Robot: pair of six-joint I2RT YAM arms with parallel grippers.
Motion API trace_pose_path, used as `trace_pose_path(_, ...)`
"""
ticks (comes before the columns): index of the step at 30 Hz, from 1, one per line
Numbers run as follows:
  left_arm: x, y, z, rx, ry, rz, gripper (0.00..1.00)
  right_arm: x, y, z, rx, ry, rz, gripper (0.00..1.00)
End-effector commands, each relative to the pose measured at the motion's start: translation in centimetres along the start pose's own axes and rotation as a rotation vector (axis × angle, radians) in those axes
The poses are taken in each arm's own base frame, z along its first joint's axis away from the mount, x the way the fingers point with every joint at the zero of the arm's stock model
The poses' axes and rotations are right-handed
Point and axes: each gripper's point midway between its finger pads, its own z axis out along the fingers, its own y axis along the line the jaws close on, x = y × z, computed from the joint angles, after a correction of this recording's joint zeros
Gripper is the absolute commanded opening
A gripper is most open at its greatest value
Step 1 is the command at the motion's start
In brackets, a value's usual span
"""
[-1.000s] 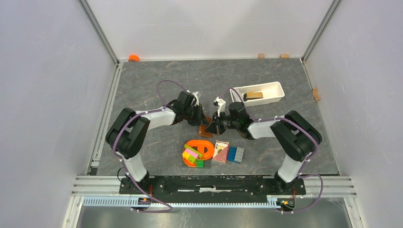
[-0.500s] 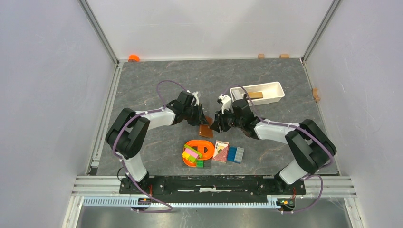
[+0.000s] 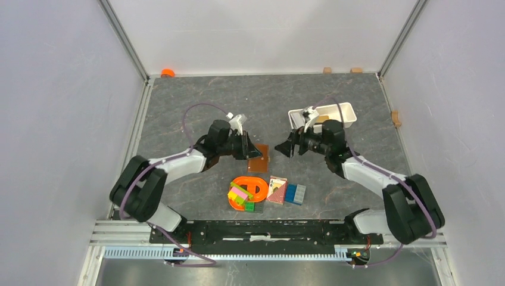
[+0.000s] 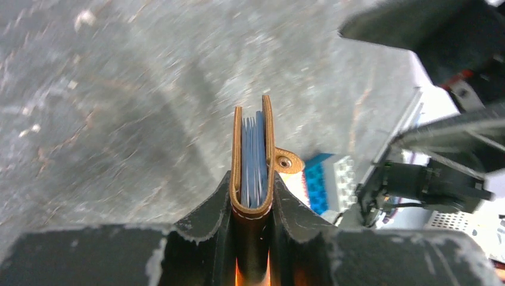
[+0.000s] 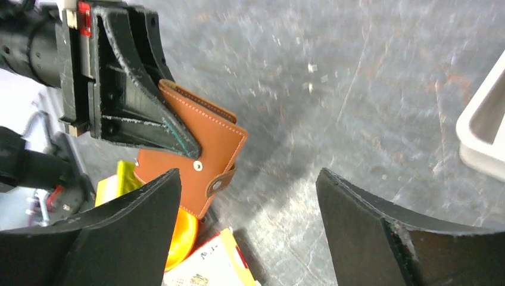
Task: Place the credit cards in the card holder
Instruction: Close the card holder at the center of the board.
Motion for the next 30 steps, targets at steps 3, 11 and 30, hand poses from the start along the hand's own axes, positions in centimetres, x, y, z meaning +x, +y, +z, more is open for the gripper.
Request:
trace_pose_path(3, -6.7, -10.3, -4.8, 0.303, -0.185, 0.158, 0.02, -7.0, 6.2, -3.9, -0.320, -0.166, -0.141, 0.95)
trace_pose_path(11, -6.4, -17.7, -11.1, 0.553, -0.138, 0.254, 0.03, -10.1, 10.4, -6.8, -0.453, -0.245, -0.202, 0.98)
trace_pose_path(30, -3.0, -18.7, -12.5, 0.632, -0.069, 0.420, 0.04, -9.0, 17.0, -9.8, -0.890, -0.243, -0.041, 0.67)
